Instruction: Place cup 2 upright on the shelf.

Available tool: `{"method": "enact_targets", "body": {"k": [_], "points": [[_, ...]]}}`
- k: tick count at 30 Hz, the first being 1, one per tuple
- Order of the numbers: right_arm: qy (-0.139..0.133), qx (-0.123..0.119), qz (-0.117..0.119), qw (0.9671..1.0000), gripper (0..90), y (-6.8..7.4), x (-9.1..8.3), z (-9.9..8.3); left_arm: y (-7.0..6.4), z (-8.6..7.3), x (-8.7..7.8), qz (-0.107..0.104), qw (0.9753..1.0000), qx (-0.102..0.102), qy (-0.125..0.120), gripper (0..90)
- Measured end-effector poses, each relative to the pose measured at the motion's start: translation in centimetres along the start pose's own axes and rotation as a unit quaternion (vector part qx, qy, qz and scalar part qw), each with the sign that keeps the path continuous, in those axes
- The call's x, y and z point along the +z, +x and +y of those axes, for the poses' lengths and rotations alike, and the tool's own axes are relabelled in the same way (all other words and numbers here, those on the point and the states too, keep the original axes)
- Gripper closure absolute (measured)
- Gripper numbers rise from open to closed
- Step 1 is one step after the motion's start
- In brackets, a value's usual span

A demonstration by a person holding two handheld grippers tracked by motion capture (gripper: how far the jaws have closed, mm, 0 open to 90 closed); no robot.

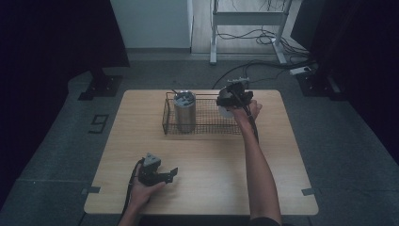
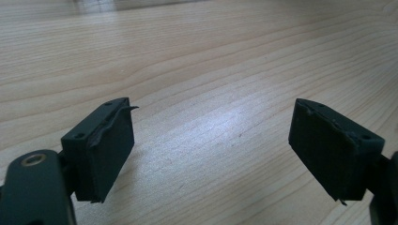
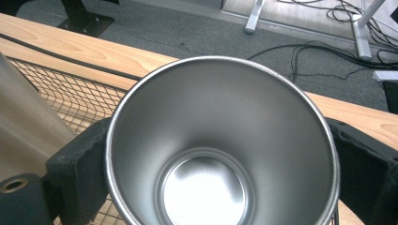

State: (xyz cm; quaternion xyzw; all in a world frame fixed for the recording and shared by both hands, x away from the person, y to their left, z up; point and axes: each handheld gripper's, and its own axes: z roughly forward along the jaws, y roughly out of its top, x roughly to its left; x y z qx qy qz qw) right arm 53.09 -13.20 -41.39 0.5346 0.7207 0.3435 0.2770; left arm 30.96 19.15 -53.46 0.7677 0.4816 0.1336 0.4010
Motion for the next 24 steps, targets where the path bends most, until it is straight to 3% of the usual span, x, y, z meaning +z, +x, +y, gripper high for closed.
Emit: {"method": "enact_targets", "body": {"k": [24], "points": [[0.030, -0.013, 0.003, 0.9995, 5.8, 0.4, 2.7, -0.9, 0.5, -0.1, 0.0, 0.005, 1.0000, -0.003, 0.006, 14.7]]}}
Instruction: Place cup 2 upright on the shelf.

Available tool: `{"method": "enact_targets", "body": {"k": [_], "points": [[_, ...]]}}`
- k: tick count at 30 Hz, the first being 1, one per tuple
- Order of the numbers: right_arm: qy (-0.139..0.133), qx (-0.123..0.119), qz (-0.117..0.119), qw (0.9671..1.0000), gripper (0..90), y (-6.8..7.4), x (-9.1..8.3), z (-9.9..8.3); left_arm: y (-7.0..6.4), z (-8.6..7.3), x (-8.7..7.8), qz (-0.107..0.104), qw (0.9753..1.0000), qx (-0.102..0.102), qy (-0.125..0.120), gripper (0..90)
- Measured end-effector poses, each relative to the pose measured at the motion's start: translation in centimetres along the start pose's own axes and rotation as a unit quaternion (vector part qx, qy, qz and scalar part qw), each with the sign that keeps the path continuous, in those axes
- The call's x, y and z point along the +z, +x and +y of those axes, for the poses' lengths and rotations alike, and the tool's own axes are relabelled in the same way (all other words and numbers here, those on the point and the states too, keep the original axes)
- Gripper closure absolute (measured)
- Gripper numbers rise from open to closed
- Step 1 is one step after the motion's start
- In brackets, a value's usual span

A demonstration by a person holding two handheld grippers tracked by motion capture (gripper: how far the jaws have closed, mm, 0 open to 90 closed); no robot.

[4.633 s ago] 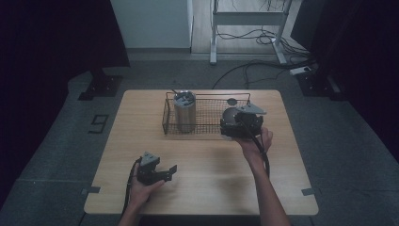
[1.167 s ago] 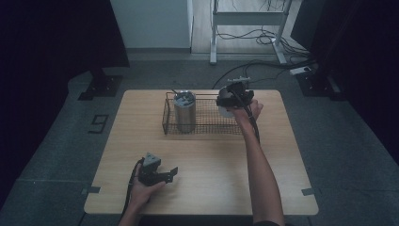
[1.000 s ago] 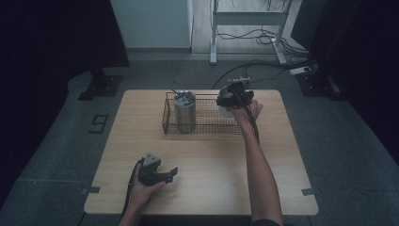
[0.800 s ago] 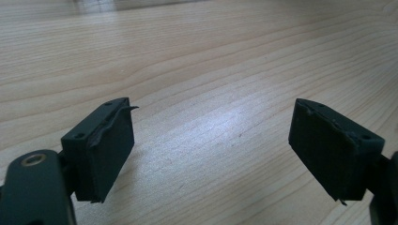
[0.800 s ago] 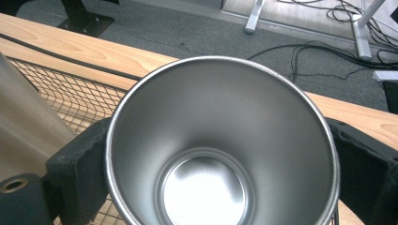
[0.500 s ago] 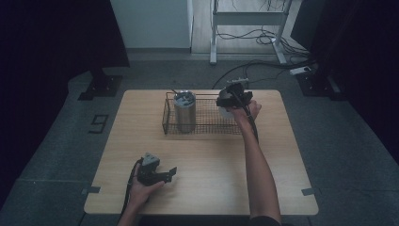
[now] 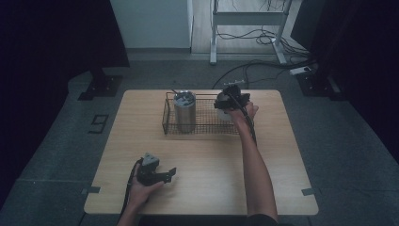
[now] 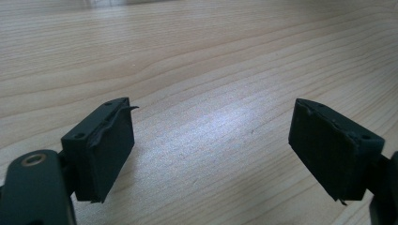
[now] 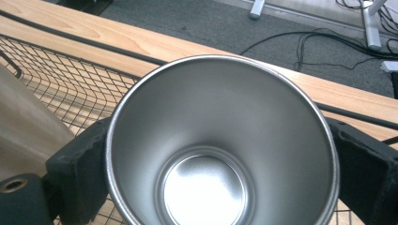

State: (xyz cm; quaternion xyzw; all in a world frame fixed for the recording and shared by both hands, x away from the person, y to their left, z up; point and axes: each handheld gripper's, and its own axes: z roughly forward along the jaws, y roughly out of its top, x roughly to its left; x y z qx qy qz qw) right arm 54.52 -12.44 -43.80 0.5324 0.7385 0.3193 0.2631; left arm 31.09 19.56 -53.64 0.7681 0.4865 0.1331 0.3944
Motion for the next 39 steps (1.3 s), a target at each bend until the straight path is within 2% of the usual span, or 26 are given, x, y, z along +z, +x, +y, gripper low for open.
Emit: {"method": "enact_targets", "body": {"k": [12, 28, 36, 39], "points": [[0.021, -0.005, 0.001, 0.9998, 5.8, 0.5, 1.3, -0.5, 0.1, 0.0, 0.0, 0.001, 1.0000, -0.001, 0.001, 14.7], [0.041, 0.000, -0.005, 0.9992, 5.8, 0.0, 2.6, -1.6, 0.0, -0.1, 0.2, 0.000, 1.0000, 0.002, 0.005, 14.7], [0.046, 0.001, 0.003, 0.9990, 5.6, 0.0, 2.7, -1.9, 0.0, -0.2, 0.3, -0.001, 1.0000, 0.003, 0.007, 14.7], [0.052, 0.002, -0.003, 0.9986, 4.9, 0.1, 2.6, -2.1, -0.1, -0.2, 0.3, -0.002, 0.9999, 0.006, 0.009, 14.7]]}}
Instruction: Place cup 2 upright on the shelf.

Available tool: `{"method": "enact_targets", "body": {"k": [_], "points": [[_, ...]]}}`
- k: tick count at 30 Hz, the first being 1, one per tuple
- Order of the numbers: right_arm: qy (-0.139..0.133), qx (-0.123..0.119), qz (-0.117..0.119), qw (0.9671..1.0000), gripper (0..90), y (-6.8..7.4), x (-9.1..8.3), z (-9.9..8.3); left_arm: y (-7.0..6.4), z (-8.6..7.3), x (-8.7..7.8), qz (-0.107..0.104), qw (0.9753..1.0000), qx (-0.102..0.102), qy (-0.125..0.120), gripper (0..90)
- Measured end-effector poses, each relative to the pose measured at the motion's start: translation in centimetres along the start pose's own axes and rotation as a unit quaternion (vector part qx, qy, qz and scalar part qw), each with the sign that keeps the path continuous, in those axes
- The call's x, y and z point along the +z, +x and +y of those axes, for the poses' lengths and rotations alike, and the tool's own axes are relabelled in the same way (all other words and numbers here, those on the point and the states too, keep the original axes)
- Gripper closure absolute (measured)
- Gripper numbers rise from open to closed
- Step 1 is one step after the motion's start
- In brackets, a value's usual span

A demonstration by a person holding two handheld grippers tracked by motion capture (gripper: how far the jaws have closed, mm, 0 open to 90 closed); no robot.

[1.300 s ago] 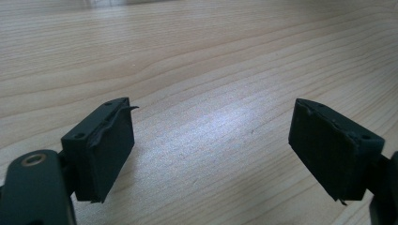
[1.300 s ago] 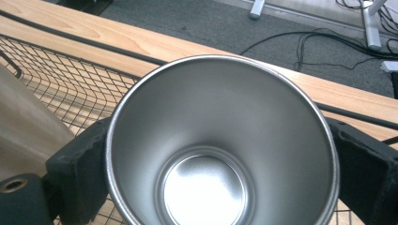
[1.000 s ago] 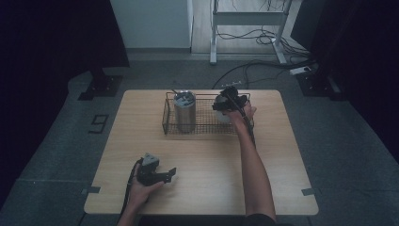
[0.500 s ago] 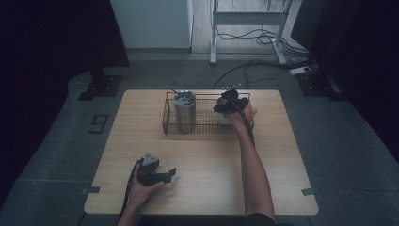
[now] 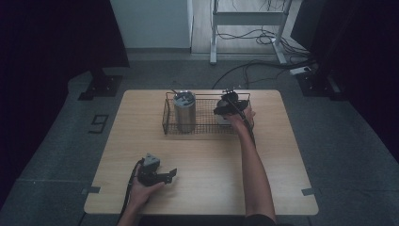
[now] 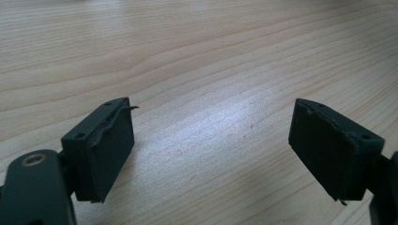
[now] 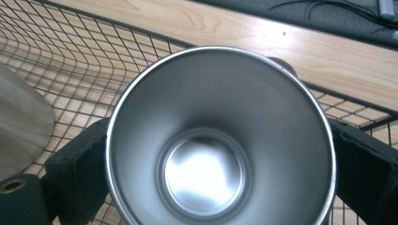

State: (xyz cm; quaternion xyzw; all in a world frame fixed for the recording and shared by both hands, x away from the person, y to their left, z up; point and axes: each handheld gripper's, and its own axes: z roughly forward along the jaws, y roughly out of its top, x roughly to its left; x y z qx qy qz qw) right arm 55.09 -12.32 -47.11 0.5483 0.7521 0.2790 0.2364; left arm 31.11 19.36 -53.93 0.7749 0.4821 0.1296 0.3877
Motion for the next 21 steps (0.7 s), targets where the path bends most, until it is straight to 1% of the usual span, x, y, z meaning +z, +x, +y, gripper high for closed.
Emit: {"method": "enact_targets", "body": {"k": [2, 5, 6, 9, 12, 13, 14, 15, 16, 17, 18, 20, 21], "points": [[0.000, 0.001, -0.003, 1.0000, 4.9, 0.0, 0.0, -0.1, 0.0, 0.0, 0.0, 0.000, 1.0000, 0.000, 0.000, 14.7], [0.002, 0.007, 0.000, 1.0000, 4.8, -0.1, -0.1, -0.1, 0.1, 0.0, -0.1, 0.001, 1.0000, -0.001, -0.001, 14.7], [0.002, 0.006, 0.001, 1.0000, 4.5, -0.1, -0.1, -0.2, 0.1, 0.0, -0.1, 0.001, 1.0000, -0.002, -0.001, 14.7], [0.002, 0.009, 0.009, 0.9999, 1.6, -0.2, -0.3, -0.2, 0.0, 0.0, 0.0, -0.001, 1.0000, -0.002, 0.000, 14.7], [-0.003, 0.010, 0.004, 0.9999, 0.0, -0.2, -0.4, -0.2, -0.1, 0.0, 0.1, -0.002, 1.0000, 0.001, 0.002, 14.7], [-0.012, 0.015, 0.006, 0.9998, 0.0, -0.2, -0.7, -0.1, -0.1, 0.0, 0.1, -0.002, 1.0000, 0.001, 0.003, 14.7], [-0.012, 0.015, 0.006, 0.9998, 0.0, -0.2, -0.7, -0.1, -0.1, 0.0, 0.1, -0.003, 1.0000, 0.001, 0.002, 14.7], [-0.022, 0.017, 0.005, 0.9996, 0.0, -0.2, -1.1, 0.1, -0.1, 0.0, 0.2, -0.003, 1.0000, -0.001, 0.001, 14.7], [-0.022, 0.017, 0.005, 0.9996, 0.0, -0.2, -1.1, 0.1, -0.1, 0.0, 0.2, -0.003, 1.0000, -0.001, 0.001, 14.7], [-0.034, 0.021, 0.008, 0.9992, 0.0, -0.2, -1.7, 0.2, -0.1, 0.0, 0.1, -0.003, 1.0000, -0.001, 0.002, 14.7], [-0.034, 0.021, 0.008, 0.9992, 0.0, -0.2, -1.7, 0.2, -0.1, 0.0, 0.1, -0.003, 1.0000, -0.001, 0.002, 14.7], [-0.043, 0.022, 0.006, 0.9988, 0.0, -0.2, -2.2, 0.3, 0.0, 0.0, 0.1, -0.002, 1.0000, 0.000, 0.003, 14.7], [-0.049, 0.018, 0.003, 0.9987, 0.0, -0.2, -2.8, 0.4, -0.1, 0.0, 0.2, -0.002, 1.0000, 0.000, 0.003, 14.7]]}}
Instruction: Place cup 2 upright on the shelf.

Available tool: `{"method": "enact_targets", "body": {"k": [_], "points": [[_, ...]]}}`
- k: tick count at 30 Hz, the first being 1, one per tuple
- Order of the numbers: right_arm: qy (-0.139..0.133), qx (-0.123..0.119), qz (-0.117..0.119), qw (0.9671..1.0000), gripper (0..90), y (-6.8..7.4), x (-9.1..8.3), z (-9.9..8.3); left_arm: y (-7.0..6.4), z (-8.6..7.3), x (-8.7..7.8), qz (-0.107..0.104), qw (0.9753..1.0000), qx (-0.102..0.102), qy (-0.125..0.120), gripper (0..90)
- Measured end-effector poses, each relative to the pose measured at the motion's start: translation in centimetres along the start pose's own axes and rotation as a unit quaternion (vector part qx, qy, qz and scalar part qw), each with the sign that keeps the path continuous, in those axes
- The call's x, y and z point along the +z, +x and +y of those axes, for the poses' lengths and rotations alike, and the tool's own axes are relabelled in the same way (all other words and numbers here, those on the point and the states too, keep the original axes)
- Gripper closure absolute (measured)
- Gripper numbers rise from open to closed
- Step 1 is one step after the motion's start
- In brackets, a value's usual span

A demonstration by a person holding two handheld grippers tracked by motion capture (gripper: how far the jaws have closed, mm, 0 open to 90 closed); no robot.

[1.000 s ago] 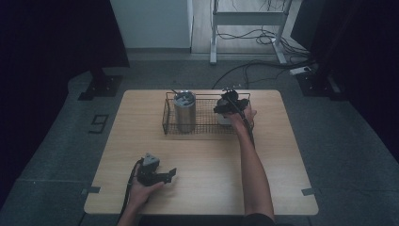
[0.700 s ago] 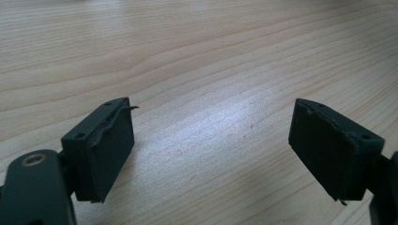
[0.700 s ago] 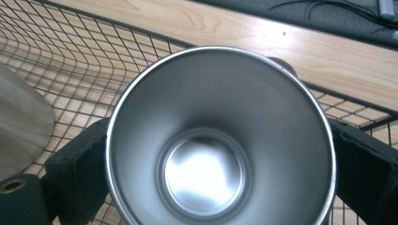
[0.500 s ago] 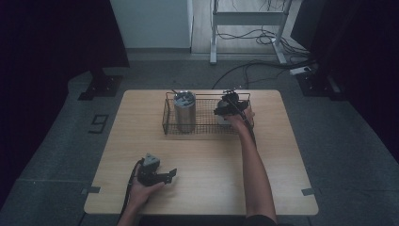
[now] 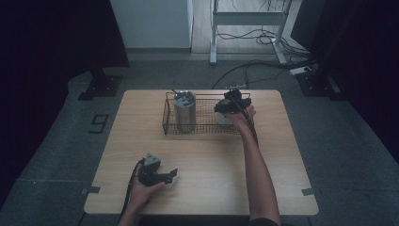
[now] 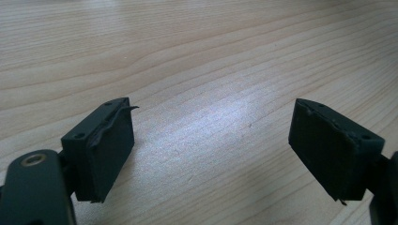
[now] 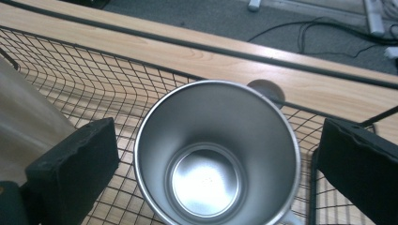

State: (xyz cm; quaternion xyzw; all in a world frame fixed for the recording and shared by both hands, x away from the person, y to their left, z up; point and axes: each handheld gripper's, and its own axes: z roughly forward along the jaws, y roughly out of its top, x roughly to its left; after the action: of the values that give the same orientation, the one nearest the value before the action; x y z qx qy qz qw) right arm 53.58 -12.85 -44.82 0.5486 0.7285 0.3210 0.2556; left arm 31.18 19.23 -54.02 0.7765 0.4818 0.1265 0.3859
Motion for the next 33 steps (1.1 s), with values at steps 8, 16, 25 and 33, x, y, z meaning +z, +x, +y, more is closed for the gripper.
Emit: {"method": "enact_targets", "body": {"k": [8, 16, 25, 33], "points": [[-0.029, 0.005, 0.004, 0.9996, 0.8, -0.1, -2.1, -0.1, 0.0, 0.0, 0.1, 0.000, 1.0000, -0.001, 0.001, 14.7], [-0.052, 0.008, 0.021, 0.9984, 2.6, -0.5, -3.9, -2.0, -0.3, -0.1, 0.4, 0.004, 1.0000, 0.005, 0.006, 14.7], [-0.069, 0.013, 0.044, 0.9965, 7.4, -1.6, -5.9, -4.7, -0.1, -0.1, 0.4, 0.012, 0.9999, 0.005, 0.009, 14.7], [-0.082, 0.010, 0.060, 0.9948, 10.1, -2.4, -7.8, -7.2, -0.5, -0.2, 0.7, 0.019, 0.9996, 0.014, 0.016, 14.7]]}}
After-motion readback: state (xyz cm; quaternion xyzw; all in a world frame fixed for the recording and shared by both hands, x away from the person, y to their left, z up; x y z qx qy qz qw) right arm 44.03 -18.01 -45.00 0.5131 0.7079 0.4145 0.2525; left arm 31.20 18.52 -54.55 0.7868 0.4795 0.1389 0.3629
